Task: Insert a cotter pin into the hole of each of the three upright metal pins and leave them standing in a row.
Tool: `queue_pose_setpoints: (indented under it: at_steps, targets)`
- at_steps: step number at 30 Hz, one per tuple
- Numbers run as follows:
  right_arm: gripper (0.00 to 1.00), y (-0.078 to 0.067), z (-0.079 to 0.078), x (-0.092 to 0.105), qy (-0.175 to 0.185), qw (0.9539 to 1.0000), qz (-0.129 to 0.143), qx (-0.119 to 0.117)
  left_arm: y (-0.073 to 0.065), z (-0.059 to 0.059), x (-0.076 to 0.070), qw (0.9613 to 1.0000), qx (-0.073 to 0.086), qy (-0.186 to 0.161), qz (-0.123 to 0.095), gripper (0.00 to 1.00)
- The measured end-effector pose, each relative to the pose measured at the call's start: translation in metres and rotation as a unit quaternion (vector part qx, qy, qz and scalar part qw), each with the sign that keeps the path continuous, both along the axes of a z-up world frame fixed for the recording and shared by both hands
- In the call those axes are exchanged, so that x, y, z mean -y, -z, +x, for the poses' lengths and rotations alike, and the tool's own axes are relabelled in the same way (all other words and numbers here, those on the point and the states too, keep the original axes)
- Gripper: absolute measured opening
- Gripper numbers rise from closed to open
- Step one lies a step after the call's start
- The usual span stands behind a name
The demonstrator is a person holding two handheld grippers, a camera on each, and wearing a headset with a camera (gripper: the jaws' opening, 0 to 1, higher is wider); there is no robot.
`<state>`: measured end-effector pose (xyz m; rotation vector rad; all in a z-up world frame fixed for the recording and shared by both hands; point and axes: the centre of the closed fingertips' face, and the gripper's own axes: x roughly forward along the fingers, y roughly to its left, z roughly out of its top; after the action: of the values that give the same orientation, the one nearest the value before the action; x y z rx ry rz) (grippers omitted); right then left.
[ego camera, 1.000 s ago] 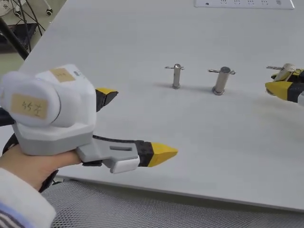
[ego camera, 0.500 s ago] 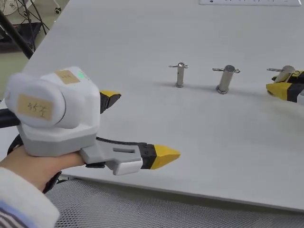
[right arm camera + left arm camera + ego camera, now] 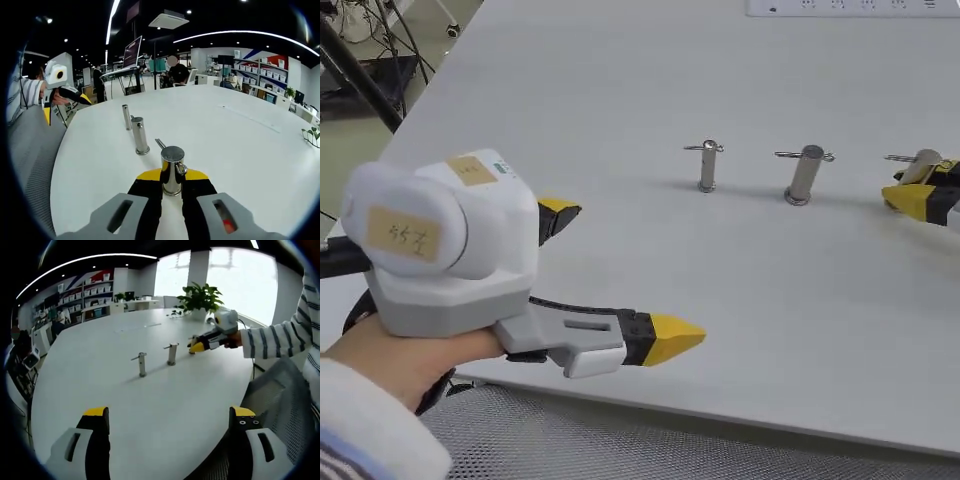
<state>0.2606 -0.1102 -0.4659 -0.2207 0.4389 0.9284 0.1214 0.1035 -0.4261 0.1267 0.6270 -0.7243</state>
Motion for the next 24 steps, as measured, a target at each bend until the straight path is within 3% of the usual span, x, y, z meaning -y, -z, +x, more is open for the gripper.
queue_pose_setpoints:
  at_steps: [15, 24]
  targets:
    - [0.08, 0.0027, 0.0025, -0.0015, -0.007, 1.0, 0.003, -0.002, 0.0021, -0.0029, 0.0025, 0.9999, -0.012, 0.005, 0.003, 0.96]
    - [0.08, 0.0031, -0.0046, -0.006, -0.014, 0.9998, 0.013, -0.006, 0.0036, -0.0027, 0.0015, 0.9998, -0.021, -0.005, -0.003, 0.99]
